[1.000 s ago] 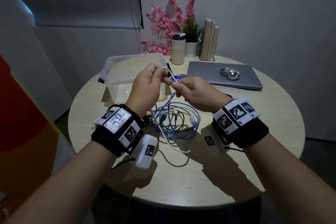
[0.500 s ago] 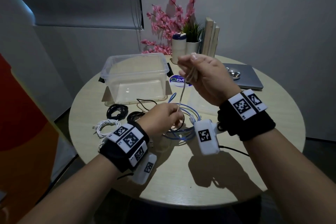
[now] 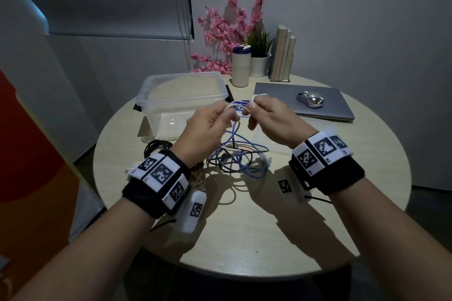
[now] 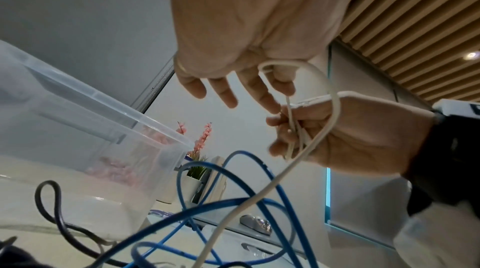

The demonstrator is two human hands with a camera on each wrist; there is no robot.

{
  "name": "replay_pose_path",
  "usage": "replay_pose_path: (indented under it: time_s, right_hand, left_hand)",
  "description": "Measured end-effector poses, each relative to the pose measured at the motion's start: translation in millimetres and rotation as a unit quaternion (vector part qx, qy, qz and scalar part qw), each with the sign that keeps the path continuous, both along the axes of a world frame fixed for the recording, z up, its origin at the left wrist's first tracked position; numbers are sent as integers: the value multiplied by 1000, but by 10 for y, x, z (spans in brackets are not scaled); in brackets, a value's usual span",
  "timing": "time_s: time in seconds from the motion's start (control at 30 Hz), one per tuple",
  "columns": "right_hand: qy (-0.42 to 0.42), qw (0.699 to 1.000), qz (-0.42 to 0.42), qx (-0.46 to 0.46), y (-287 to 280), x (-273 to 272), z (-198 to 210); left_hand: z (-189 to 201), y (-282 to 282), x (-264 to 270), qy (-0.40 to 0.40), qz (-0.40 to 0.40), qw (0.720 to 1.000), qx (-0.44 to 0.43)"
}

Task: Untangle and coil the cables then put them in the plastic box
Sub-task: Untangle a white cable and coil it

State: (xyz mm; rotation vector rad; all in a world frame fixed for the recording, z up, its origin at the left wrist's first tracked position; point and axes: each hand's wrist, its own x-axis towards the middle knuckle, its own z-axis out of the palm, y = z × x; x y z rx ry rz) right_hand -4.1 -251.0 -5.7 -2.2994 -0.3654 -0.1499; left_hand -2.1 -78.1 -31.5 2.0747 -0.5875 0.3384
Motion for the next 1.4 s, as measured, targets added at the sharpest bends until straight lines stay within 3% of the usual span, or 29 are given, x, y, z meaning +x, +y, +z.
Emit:
replay_pose_path:
  time_s: [0.17, 0.23, 0.43, 0.77, 0.83, 0.93, 1.03, 1.1, 1.17, 1.27, 1.4]
  right_hand:
    - [21, 998, 45, 40, 100, -46, -49]
    - [36, 991, 61, 115, 114, -43, -34]
    - [106, 913, 82, 385, 109, -63, 125]
    - [41, 811, 59, 581, 71, -22, 226]
    - [5, 804, 29, 594, 45, 28, 214]
    - [-69, 846, -48, 527, -12, 85, 183]
    - [-129, 927, -131, 326, -44, 115, 84]
    - [-132, 966, -140, 172, -74, 132, -16]
    - [-109, 982, -139, 65, -104, 145, -94]
    - [-64, 988, -137, -21, -137, 170, -147]
    - [-52, 996, -70, -19, -120, 112, -130]
  left_hand:
    - [94, 10, 52, -36, 41, 998, -31]
    - [53, 2, 96, -31, 50, 998, -6]
    - [-82, -62, 105, 2, 57, 991, 118]
    - [-261, -142, 9, 90, -6, 976, 197]
    - [-277, -135, -6, 101, -21, 968, 227]
    - [-319, -137, -35, 140, -55, 955, 255]
    - [-320, -133, -60, 142, -71, 957, 241]
    - [-260, -128, -58, 103, -71, 970, 210]
    - [-183, -115, -48, 45, -62, 979, 187]
    - [-95, -106, -42, 7, -61, 991, 119]
    - [-8, -118, -16, 54, -33, 997, -39]
